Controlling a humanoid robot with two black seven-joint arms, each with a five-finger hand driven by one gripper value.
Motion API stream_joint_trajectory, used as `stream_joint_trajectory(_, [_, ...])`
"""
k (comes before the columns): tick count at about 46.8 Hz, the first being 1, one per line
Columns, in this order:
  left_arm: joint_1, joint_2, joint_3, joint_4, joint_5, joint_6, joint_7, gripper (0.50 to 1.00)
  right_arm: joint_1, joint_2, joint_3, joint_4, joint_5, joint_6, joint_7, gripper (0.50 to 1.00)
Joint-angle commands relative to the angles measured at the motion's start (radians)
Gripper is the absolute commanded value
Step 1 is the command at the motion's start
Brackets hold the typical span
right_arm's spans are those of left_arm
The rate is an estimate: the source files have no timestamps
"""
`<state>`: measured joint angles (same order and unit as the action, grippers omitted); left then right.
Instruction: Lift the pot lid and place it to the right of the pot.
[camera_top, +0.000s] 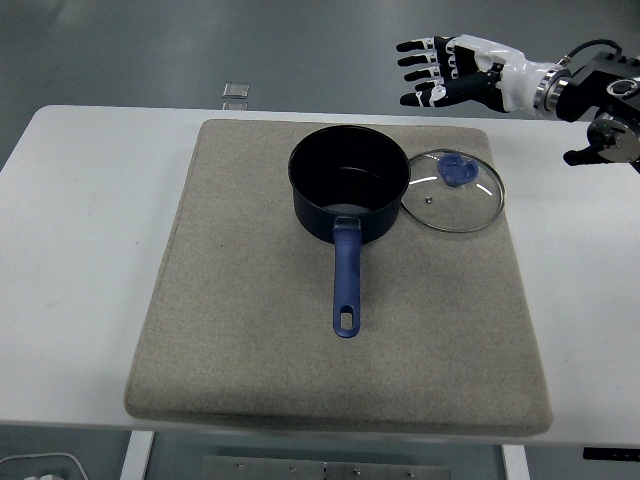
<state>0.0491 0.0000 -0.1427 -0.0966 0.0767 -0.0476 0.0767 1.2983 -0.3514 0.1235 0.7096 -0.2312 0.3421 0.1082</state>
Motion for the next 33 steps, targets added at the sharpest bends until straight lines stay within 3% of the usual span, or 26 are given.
stream_joint_trajectory(1, [0.000, 0.000, 0.000, 0.000, 0.000, 0.000, 0.000, 1.000, -0.010, 0.002, 0.001, -0.002, 0.105, 0.005, -0.002, 0.895])
stream_joint_trajectory(13, [0.000, 0.000, 0.000, 0.000, 0.000, 0.000, 0.000, 1.000, -0.037, 0.014, 0.005, -0.055, 0.544, 0.009, -0.004, 0.895])
stream_joint_trajectory(33, [0.000, 0.000, 0.000, 0.000, 0.000, 0.000, 0.000, 1.000, -0.099, 0.043, 0.048, -0.075, 0.704, 0.005, -0.004, 0.897])
